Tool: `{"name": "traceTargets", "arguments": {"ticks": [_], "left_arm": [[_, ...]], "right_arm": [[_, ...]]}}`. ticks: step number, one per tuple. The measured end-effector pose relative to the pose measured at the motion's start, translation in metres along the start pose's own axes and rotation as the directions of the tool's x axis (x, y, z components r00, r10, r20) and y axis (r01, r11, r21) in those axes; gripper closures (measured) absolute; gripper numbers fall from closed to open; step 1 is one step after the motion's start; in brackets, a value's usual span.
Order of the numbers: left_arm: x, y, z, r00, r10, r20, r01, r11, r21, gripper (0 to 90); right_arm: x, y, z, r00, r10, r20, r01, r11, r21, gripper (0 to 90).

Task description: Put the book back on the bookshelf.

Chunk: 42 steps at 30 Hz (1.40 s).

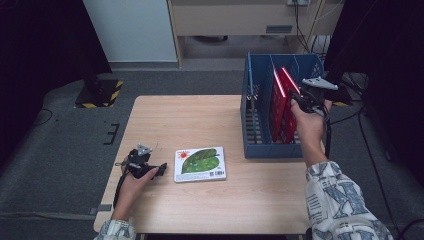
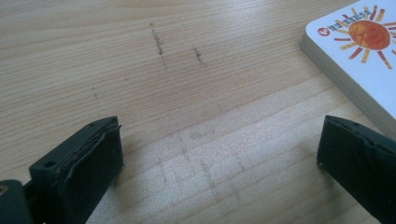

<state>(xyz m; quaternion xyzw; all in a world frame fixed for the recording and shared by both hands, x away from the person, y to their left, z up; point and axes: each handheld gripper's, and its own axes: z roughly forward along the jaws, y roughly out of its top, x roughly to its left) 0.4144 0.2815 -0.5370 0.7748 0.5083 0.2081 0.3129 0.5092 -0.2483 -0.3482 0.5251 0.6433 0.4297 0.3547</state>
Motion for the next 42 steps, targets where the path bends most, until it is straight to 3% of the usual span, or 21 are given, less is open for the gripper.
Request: {"name": "traceTargets", "arguments": {"ticks": [17, 33, 42], "left_arm": [[-0.001, 0.001, 0.001, 1.0000, 0.005, 0.006, -0.005, 1.0000, 0.000, 0.0], [-0.001, 0.001, 0.001, 0.9999, 0.009, 0.009, -0.009, 1.0000, 0.000, 0.0], [-0.002, 0.001, 0.001, 0.9999, 0.010, 0.010, -0.010, 1.0000, 0.000, 0.0]], "right_arm": [[-0.002, 0.004, 0.033, 0.9991, 0.034, 0.023, -0.034, 0.999, -0.012, 79.3], [-0.002, 0.002, 0.037, 0.9989, 0.044, 0.016, -0.044, 0.999, -0.006, 78.5], [0.000, -0.001, 0.032, 0.9998, 0.022, -0.001, -0.022, 1.000, 0.003, 76.4]]}}
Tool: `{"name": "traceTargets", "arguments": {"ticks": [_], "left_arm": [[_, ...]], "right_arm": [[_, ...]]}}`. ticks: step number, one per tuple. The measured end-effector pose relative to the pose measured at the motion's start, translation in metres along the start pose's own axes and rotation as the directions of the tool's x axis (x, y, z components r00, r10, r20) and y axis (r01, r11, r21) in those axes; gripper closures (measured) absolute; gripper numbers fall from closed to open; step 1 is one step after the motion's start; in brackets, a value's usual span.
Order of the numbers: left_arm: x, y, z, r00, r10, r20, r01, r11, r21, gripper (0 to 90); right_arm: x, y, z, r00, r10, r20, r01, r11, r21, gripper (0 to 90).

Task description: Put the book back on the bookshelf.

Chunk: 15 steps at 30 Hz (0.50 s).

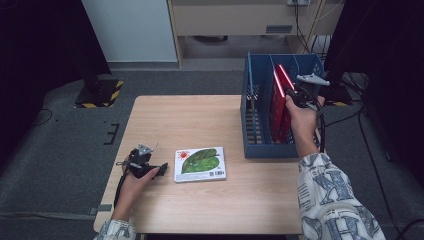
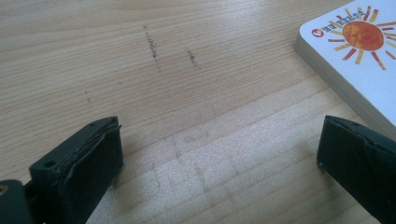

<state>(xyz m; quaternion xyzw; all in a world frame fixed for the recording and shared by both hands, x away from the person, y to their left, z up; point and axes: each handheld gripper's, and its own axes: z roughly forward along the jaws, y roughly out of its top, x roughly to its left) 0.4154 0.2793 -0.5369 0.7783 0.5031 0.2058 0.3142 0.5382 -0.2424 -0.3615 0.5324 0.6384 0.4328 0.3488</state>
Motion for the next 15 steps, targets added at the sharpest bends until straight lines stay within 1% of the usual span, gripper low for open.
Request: {"name": "traceTargets", "arguments": {"ticks": [4, 6, 9, 11, 15], "left_arm": [[0.000, 0.000, 0.000, 1.0000, 0.001, 0.001, -0.001, 1.0000, 0.000, 0.0], [0.000, 0.000, 0.000, 1.0000, 0.001, 0.001, -0.001, 1.0000, 0.000, 0.0], [0.000, 0.000, 0.000, 1.0000, 0.002, 0.002, -0.002, 1.0000, 0.000, 0.0], [0.000, 0.000, 0.000, 1.0000, 0.002, 0.002, -0.002, 1.0000, 0.000, 0.0], [0.000, 0.000, 0.000, 1.0000, 0.002, 0.002, -0.002, 1.0000, 0.001, 0.0]], "right_arm": [[0.000, 0.000, -0.001, 0.9999, -0.006, -0.015, 0.006, 1.000, 0.005, 74.0], [0.001, 0.000, -0.003, 0.9999, -0.010, -0.010, 0.011, 1.000, 0.007, 71.2], [0.002, -0.001, -0.007, 0.9999, -0.003, -0.013, 0.004, 1.000, 0.012, 67.6], [0.001, -0.004, -0.010, 0.9999, -0.007, -0.011, 0.007, 1.000, 0.016, 64.7], [0.001, -0.010, -0.017, 0.9997, -0.020, -0.018, 0.020, 0.999, 0.030, 63.2]]}}
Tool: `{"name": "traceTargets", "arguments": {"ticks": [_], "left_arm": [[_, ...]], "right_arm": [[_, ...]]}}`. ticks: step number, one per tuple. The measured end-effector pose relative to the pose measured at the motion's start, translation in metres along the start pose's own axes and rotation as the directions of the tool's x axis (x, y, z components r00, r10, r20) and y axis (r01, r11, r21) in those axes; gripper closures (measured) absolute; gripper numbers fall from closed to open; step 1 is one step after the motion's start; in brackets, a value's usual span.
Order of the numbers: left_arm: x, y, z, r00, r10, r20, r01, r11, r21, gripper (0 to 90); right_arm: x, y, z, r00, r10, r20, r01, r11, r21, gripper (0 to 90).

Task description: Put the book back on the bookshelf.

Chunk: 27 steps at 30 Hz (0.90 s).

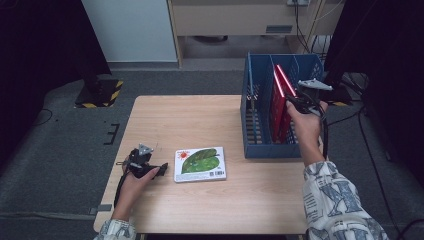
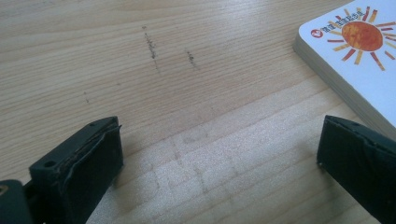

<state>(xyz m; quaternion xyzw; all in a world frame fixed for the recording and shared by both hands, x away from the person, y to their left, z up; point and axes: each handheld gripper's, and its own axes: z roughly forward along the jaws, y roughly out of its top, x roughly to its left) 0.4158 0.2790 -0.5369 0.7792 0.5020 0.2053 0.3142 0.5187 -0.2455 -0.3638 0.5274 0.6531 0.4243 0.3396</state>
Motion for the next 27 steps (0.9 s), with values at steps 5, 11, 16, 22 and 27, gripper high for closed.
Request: {"name": "traceTargets", "arguments": {"ticks": [5, 11, 16, 22, 27], "left_arm": [[0.000, 0.000, 0.000, 1.0000, -0.002, -0.001, 0.002, 1.0000, -0.001, 0.0], [0.000, 0.000, 0.000, 1.0000, -0.001, -0.002, 0.001, 1.0000, -0.001, 0.0], [0.000, 0.000, 0.000, 1.0000, -0.001, -0.002, 0.001, 1.0000, -0.001, 0.0], [0.000, 0.000, 0.000, 1.0000, -0.002, -0.002, 0.002, 1.0000, -0.001, 0.0], [0.000, 0.000, 0.000, 1.0000, -0.002, -0.002, 0.002, 1.0000, -0.001, 0.0]], "right_arm": [[0.000, -0.009, -0.008, 0.9999, -0.007, -0.009, 0.007, 1.000, 0.006, 62.6], [0.002, -0.016, -0.017, 0.9995, -0.022, -0.021, 0.022, 1.000, 0.007, 63.5], [0.006, -0.019, -0.022, 0.9987, -0.039, -0.032, 0.040, 0.999, 0.011, 65.0], [0.007, -0.025, -0.024, 0.9984, -0.041, -0.039, 0.042, 0.999, 0.016, 66.2], [0.007, -0.030, -0.025, 0.9980, -0.042, -0.047, 0.043, 0.999, 0.022, 66.4]]}}
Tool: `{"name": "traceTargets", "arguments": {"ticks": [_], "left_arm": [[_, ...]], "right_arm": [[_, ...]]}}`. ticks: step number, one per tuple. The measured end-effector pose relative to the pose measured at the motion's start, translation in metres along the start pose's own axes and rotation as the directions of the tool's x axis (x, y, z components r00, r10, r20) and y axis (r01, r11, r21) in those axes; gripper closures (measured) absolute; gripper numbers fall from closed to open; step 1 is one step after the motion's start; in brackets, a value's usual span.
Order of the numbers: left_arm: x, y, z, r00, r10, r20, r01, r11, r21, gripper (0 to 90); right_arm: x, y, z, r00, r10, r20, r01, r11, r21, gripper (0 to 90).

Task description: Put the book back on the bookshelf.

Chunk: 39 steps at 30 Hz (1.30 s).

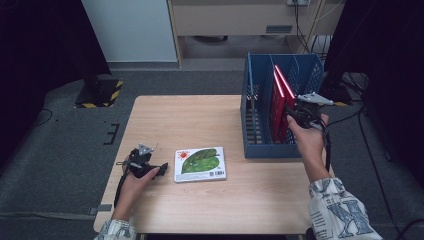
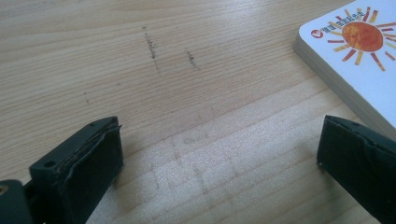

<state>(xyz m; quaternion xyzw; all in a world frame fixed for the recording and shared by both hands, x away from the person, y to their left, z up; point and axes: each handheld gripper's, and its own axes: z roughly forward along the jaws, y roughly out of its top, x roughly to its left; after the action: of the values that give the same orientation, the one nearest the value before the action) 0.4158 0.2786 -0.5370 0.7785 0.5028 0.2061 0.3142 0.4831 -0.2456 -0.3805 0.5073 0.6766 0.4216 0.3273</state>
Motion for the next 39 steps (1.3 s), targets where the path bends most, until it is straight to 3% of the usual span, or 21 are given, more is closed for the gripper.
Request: {"name": "traceTargets", "arguments": {"ticks": [19, 29, 39], "left_arm": [[0.000, 0.000, 0.000, 1.0000, 0.000, 0.000, 0.000, 1.0000, 0.000, 0.0], [0.000, 0.000, 0.000, 1.0000, -0.001, -0.001, 0.001, 1.0000, 0.000, 0.0], [0.000, 0.000, 0.000, 1.0000, -0.001, -0.001, 0.001, 1.0000, 0.000, 0.0]], "right_arm": [[0.002, -0.011, -0.012, 0.9998, 0.005, -0.020, -0.005, 1.000, 0.002, 67.7], [0.002, -0.022, -0.015, 0.9997, -0.002, -0.024, 0.003, 1.000, 0.020, 74.4], [0.004, -0.022, -0.010, 0.9994, 0.000, -0.035, 0.001, 1.000, 0.029, 78.5]]}}
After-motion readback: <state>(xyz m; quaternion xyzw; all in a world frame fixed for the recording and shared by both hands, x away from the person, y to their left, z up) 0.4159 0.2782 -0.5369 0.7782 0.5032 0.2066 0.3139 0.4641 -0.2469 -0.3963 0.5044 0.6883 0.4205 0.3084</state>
